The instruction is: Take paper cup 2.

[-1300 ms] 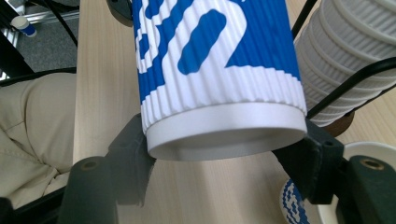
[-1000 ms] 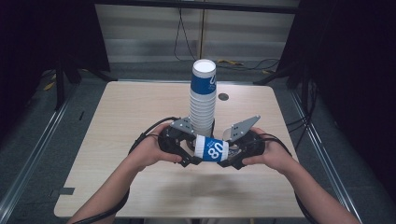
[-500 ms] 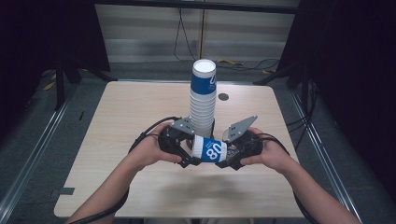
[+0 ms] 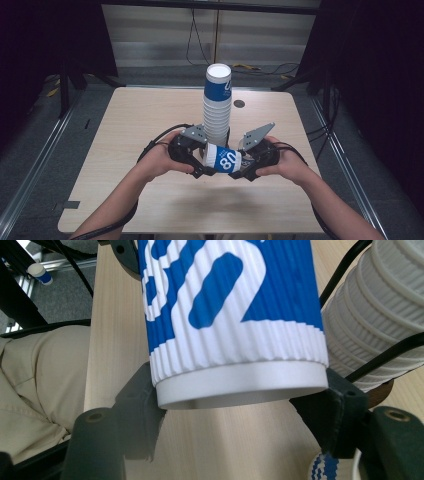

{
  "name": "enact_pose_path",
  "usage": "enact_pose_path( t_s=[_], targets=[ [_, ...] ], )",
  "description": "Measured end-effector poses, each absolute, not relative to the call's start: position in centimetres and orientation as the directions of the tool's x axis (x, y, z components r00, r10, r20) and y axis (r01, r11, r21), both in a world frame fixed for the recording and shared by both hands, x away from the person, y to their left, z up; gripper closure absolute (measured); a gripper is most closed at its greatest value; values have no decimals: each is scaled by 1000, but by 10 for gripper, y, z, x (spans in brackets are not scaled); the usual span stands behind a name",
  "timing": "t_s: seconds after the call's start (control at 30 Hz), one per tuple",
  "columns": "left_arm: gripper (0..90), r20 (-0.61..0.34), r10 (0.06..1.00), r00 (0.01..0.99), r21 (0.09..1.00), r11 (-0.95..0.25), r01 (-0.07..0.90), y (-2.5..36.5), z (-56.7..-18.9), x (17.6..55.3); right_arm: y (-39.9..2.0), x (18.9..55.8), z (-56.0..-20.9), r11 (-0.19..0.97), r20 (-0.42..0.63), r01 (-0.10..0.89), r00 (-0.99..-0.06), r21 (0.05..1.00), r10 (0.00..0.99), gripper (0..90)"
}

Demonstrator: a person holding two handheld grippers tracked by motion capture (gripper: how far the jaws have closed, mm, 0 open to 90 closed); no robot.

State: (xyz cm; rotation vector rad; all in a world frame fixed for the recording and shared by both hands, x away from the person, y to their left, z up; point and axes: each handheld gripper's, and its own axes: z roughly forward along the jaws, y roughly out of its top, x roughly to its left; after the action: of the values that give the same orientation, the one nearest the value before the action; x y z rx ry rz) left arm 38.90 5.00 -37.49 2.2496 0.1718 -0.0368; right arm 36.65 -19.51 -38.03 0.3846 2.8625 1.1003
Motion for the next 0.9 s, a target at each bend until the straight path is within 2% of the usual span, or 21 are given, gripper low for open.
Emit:
enact_pose_path(
  t_s=[0.9],
  targets=[
    [148, -46, 96, 994, 733, -673, 99, 53, -361, 386, -185, 366, -388, 712, 45, 214, -968, 668, 248, 318]
  ],
)
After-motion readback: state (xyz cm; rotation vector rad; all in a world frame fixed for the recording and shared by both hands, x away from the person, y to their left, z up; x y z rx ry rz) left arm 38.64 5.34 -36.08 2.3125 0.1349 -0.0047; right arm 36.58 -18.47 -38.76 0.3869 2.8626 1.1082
